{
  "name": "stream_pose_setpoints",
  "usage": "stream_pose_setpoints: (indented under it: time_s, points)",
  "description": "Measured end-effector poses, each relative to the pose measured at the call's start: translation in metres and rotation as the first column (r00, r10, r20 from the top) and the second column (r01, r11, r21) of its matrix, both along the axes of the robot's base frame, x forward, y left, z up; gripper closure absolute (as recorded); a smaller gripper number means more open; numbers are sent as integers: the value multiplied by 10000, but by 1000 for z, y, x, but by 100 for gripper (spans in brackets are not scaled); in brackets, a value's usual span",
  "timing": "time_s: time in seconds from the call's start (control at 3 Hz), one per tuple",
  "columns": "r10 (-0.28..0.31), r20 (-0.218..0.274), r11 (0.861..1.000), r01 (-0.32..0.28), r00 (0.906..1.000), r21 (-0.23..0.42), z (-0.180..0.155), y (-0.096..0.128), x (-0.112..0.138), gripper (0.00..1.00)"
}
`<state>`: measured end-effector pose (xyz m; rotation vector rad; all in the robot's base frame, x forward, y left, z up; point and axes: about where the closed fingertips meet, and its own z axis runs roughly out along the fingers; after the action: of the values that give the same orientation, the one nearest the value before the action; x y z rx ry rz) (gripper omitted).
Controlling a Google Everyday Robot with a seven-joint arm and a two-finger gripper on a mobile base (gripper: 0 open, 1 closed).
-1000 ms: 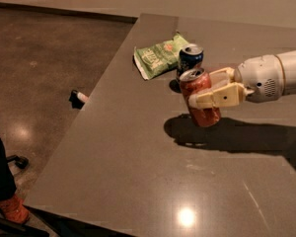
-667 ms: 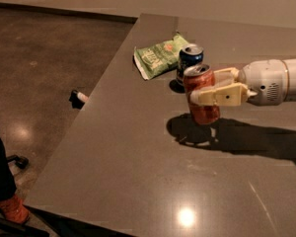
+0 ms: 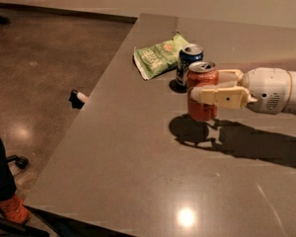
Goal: Place coke can upright
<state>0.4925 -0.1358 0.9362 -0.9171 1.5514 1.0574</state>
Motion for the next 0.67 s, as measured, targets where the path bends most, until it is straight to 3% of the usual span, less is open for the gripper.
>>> stream_pose_setpoints:
  time_s: [0.67]
  points:
    - [-559,893,9972,511,9944,552,-3,0,1,100]
